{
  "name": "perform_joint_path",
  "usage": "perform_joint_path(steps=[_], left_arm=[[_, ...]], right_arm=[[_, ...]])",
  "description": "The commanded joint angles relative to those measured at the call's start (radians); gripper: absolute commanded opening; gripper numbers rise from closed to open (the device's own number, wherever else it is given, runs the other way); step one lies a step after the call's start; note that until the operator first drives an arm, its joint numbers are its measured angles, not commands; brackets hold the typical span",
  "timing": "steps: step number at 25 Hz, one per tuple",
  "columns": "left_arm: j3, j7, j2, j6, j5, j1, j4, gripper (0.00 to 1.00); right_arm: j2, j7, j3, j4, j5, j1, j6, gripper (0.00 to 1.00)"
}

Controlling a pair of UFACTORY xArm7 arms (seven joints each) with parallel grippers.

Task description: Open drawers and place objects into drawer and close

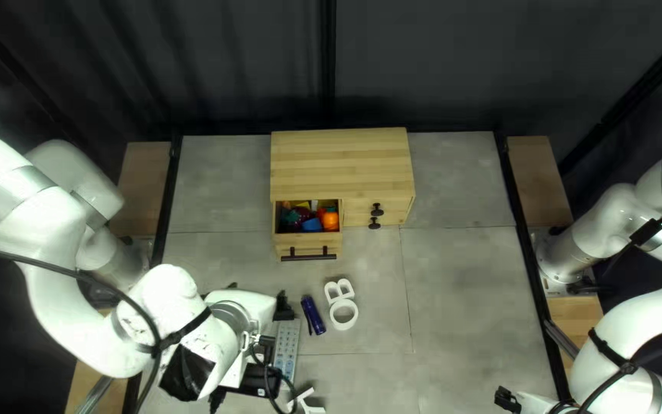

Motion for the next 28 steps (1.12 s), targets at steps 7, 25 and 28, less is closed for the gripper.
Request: perform_joint_path(steps=[7,25,28], left_arm=[[0.043,-0.042,0.142,-0.057,-0.01,0.044,0.068,1.0],[0.108,0.087,0.169,-0.227,0.001,0.123,0.01,1.0],[0.112,0.089,0.188,-0.239,-0.001,0.129,0.015,1.0]], right_arm=[[0.0,0.0,0.0,0.0,0.0,0.0,0.0,1.0],[0.0,0.0,0.0,0.0,0.0,0.0,0.0,1.0],[0.0,0.0,0.0,0.0,0.0,0.0,0.0,1.0]])
